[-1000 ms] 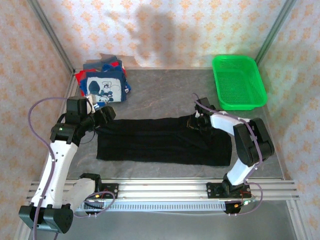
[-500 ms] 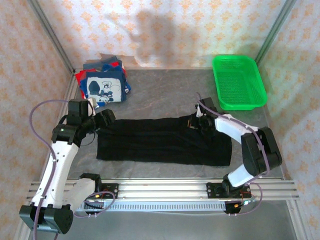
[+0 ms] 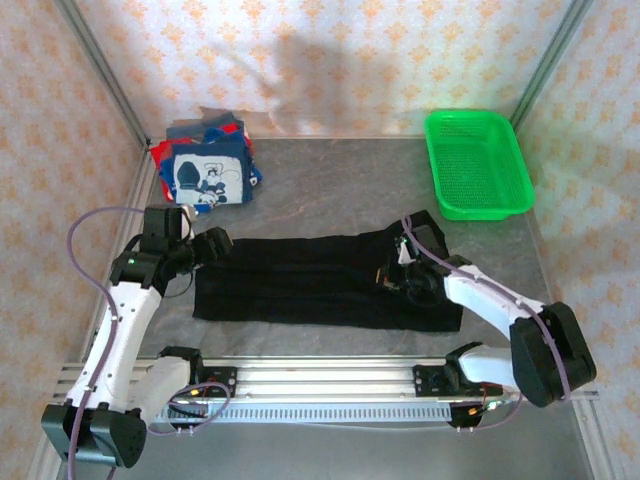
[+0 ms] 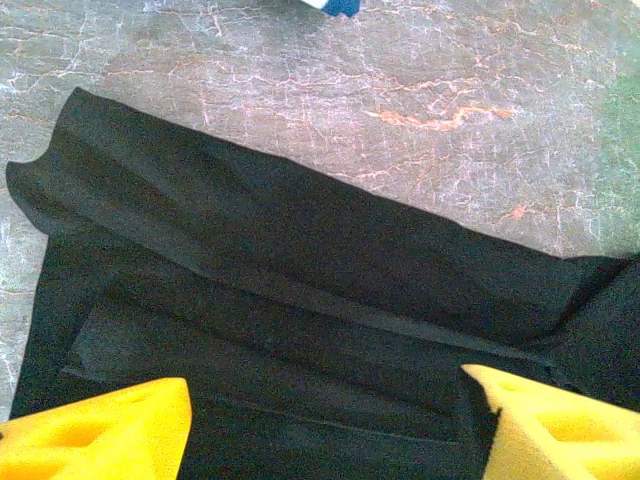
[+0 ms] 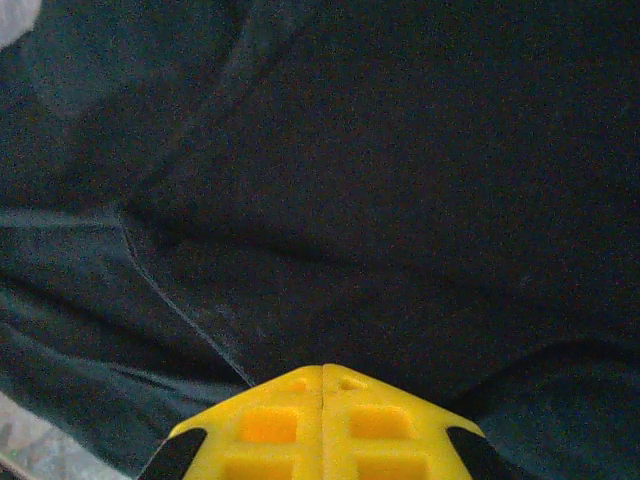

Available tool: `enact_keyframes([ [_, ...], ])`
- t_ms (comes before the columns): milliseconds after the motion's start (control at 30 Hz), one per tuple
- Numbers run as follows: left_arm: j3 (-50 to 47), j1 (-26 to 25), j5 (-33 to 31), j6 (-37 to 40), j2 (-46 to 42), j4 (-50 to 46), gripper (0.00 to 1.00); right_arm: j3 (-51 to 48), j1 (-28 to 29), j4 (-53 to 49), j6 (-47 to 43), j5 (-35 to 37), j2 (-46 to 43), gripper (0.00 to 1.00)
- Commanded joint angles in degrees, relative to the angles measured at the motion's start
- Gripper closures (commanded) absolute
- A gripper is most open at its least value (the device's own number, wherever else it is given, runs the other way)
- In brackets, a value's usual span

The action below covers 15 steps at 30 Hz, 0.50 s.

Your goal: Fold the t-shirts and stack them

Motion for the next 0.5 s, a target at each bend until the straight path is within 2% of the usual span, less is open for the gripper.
enact_keyframes([
  [0, -0.95, -0.44, -1.71, -1.03, 0.17, 1.99, 0.29, -2.28, 2.12, 0.53, 4.11, -0.63, -2.25, 1.00],
  [200, -2.13, -0.45, -1.64, -1.40, 0.64, 2.99, 0.30, -6.03, 6.07, 1.94, 9.18, -0.47, -8.10, 1.00],
  [467, -4.96, -0.43, -0.74, -3.02, 1.32, 5.55, 0.30, -9.11, 8.11, -0.40, 10.59, 1.66, -9.79, 1.00],
])
